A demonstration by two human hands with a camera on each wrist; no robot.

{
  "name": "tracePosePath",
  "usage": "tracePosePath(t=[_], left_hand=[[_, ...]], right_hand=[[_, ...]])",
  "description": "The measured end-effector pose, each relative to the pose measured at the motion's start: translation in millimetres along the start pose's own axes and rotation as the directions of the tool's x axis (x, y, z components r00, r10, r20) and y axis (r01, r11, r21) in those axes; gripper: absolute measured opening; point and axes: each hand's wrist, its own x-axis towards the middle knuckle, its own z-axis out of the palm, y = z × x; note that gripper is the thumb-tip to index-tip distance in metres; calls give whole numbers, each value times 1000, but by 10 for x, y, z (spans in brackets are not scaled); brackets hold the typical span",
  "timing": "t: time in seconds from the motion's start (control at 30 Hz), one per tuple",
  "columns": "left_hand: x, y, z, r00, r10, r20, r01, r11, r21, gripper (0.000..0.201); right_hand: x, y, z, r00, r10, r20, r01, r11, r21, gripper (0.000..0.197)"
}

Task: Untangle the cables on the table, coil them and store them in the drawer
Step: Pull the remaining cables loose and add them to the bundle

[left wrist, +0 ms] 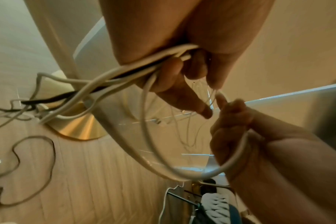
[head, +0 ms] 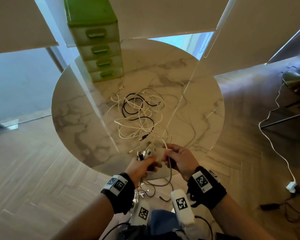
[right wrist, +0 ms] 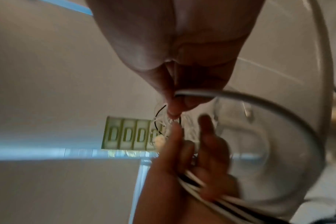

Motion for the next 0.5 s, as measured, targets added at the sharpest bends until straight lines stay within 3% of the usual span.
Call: tracePosePath(t=[0.07, 0.17, 0.27, 0.37, 0.5], left_hand=[[143, 110, 93, 998, -38, 52, 45, 989, -143, 23], [413, 287, 116, 997, -18, 71, 42, 932, -360, 38], [607, 436, 76, 999, 41, -11, -42, 892, -450, 22], [577, 479, 113, 994, 105, 3, -97, 931, -352, 12], [373, 341, 238, 981, 169, 90, -173, 984, 36, 20]], right_hand=[[-35, 44, -63, 999, -48, 8, 48, 970, -239, 27], [-146, 166, -180, 995, -63, 83, 93, 895, -437, 29], [-274, 326, -335, 985, -68, 161, 161, 715, -680, 19], [-344, 396, -462, 983, -37, 180, 155, 687, -709, 25], [-235, 215, -392, 993, -48, 110, 104, 801, -589, 33]])
